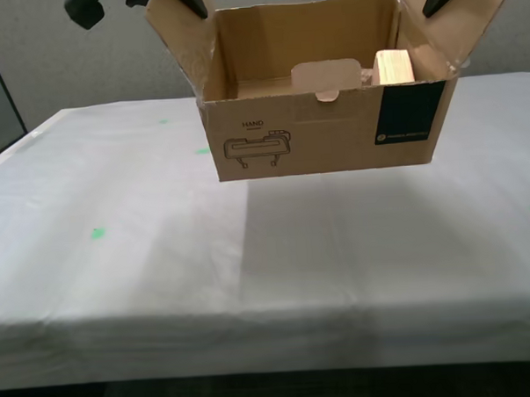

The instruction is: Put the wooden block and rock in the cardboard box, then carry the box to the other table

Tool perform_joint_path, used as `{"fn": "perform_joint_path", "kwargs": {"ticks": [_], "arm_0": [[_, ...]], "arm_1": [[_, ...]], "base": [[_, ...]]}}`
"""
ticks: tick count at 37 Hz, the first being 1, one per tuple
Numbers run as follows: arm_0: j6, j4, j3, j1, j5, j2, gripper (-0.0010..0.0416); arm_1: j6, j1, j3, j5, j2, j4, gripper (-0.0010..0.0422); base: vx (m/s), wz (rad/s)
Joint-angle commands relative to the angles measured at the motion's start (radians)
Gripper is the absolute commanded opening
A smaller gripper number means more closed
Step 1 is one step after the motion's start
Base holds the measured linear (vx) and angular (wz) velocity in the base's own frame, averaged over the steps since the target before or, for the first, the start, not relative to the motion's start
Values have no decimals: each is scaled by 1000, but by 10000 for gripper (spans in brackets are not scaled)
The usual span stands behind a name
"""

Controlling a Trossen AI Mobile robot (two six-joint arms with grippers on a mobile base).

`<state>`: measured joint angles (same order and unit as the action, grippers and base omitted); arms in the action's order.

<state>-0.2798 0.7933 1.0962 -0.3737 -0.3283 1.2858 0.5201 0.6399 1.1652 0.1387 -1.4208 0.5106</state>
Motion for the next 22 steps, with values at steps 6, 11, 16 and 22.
{"fn": "perform_joint_path", "kwargs": {"ticks": [6, 11, 16, 22], "arm_0": [[-1, -29, 3, -2, -22, 51, -1], [-1, -39, 6, 0, -21, 75, -1], [0, -62, 6, 0, -20, 129, -1], [41, -72, 46, 2, -18, 233, -1]], "arm_1": [[-16, -1, 76, 31, -90, -10, -1], [-29, -5, 78, 26, -132, -13, -1], [-27, -8, 79, 26, -162, -24, -1], [-28, -34, 81, 5, -179, -70, -1]], "base": [[142, -2], [119, 3], [69, 0], [8, 0]]}}
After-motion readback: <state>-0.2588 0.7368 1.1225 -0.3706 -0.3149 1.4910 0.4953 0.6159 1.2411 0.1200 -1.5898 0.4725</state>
